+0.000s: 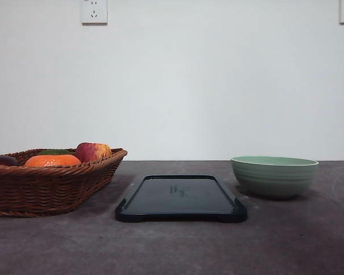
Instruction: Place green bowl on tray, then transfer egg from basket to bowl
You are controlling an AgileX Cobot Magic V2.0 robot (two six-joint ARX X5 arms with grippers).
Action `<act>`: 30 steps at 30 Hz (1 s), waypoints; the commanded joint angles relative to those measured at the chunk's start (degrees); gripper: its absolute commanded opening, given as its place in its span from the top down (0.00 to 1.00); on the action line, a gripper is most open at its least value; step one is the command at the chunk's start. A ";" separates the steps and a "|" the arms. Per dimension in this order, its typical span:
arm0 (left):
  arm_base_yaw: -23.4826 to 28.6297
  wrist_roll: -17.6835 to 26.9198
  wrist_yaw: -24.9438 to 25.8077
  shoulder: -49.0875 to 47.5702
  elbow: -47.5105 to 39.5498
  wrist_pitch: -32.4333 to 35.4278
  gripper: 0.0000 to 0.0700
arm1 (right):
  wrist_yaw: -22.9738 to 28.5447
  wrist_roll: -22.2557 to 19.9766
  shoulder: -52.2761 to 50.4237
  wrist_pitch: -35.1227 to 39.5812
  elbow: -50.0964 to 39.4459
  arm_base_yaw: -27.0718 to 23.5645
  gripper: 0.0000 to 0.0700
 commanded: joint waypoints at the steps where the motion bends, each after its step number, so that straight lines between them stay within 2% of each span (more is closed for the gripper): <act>1: 0.15 1.00 -0.09 1.95 2.46 -2.05 1.00 | -1.36 -1.05 2.54 -1.51 2.23 -0.11 0.99; 4: 0.15 1.44 0.42 5.86 6.23 -5.80 1.00 | -4.14 -1.07 7.25 -5.11 5.51 -0.07 0.99; 7: 0.15 3.98 3.23 10.61 10.42 -10.16 1.00 | -6.81 -1.31 12.18 -8.07 8.46 -0.07 0.99; 13: 0.13 8.11 9.93 22.32 18.91 -19.18 1.00 | -10.39 -5.68 22.31 -12.84 13.42 0.00 0.99; 18: 0.04 10.37 15.43 32.72 24.34 -21.60 1.00 | -12.67 -7.31 30.83 -16.19 17.06 0.00 0.99; 24: -1.14 12.71 19.55 44.15 30.32 -25.87 1.00 | -13.66 -9.45 40.04 -21.54 22.14 0.00 0.99; 30: -3.41 14.39 19.96 51.84 34.55 -29.04 1.00 | -14.47 -10.05 45.18 -22.87 25.32 0.00 0.99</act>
